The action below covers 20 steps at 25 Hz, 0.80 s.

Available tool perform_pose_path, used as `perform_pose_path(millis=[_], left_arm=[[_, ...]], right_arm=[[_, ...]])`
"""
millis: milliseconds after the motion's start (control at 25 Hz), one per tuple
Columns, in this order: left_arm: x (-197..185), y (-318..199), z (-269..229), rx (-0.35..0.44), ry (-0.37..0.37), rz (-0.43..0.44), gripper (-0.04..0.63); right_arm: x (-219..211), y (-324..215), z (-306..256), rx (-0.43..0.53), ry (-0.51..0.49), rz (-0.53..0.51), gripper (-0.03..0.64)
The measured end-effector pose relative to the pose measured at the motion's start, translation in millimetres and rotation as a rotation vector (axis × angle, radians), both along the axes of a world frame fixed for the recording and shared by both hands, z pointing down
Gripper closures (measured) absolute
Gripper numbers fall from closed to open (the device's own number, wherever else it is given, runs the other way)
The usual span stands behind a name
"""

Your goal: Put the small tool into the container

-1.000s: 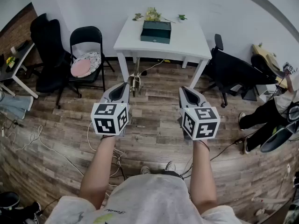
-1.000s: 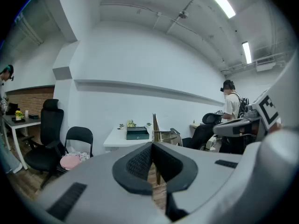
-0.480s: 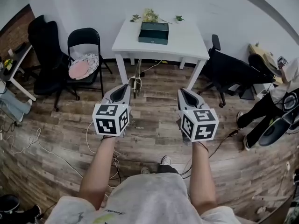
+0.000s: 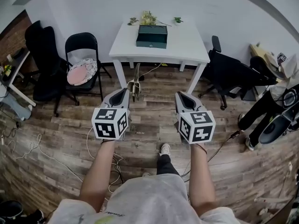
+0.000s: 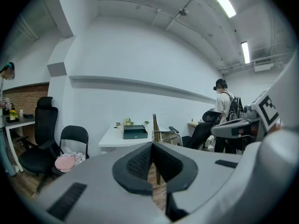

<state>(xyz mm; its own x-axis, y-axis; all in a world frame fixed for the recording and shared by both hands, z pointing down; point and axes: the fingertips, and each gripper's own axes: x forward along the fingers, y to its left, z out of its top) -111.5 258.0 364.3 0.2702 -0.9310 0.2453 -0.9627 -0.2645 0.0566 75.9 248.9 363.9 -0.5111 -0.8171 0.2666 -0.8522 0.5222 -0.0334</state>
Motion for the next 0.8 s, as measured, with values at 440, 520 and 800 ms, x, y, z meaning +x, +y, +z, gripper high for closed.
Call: perform_pose_path(millis=[440,520,800], left_arm=[[17.4,-96.7,6.0,-0.008,-0.017,-0.015,0.595],[22.5,-119.2,5.3,-0.009,-0.018,-0.022,0.595],[41.2,-197.8,5.2,-0.026,-0.024,-0.064,0.595]], right_arm=[[9.5,-101.9,13.3,-0.021,-0.018,-0.035,0.614],[13.6,-126.4,12.2,-0.023,-0.02,-0.044,0.614],[29.0,-211.5,14.7,-0.044,-0.019,-0.092,0.614]])
